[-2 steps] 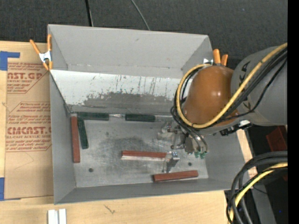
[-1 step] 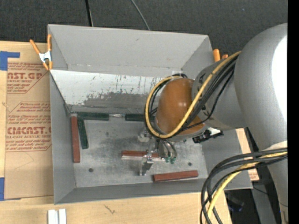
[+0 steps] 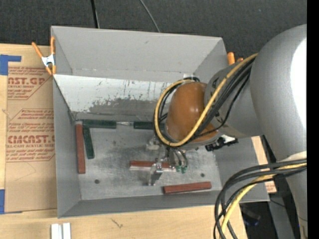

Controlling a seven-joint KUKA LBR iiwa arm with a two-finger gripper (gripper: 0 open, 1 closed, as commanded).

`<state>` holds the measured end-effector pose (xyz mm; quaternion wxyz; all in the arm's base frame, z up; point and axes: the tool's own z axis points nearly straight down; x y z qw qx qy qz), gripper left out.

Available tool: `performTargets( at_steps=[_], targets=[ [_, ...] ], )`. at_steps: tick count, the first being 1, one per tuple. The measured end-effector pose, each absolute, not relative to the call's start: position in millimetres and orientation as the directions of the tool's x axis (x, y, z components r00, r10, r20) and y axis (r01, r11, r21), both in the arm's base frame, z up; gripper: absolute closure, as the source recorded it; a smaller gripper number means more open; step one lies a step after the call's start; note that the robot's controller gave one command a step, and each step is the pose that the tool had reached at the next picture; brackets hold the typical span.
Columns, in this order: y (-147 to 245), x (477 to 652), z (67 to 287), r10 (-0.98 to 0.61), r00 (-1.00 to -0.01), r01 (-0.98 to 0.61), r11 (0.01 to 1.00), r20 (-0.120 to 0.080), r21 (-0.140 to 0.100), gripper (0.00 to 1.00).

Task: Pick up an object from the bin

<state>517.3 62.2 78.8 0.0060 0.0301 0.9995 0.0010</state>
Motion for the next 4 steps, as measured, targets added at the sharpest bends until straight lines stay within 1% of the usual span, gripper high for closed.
performTargets(
  at_steps=[1,2,3,4],
  targets=[
    [72.2,513.0,74.6,0.087,-0.996,0.087,0.996,-0.013,0.0,0.0],
    [68.1,516.0,77.4,0.066,-0.998,0.066,0.998,-0.005,0.001,0.0],
    [71.2,516.1,78.5,0.088,-0.996,0.088,0.996,-0.008,0.0,1.0],
    [71.2,516.1,78.5,0.088,-0.996,0.088,0.996,-0.008,0.0,1.0]
  ],
)
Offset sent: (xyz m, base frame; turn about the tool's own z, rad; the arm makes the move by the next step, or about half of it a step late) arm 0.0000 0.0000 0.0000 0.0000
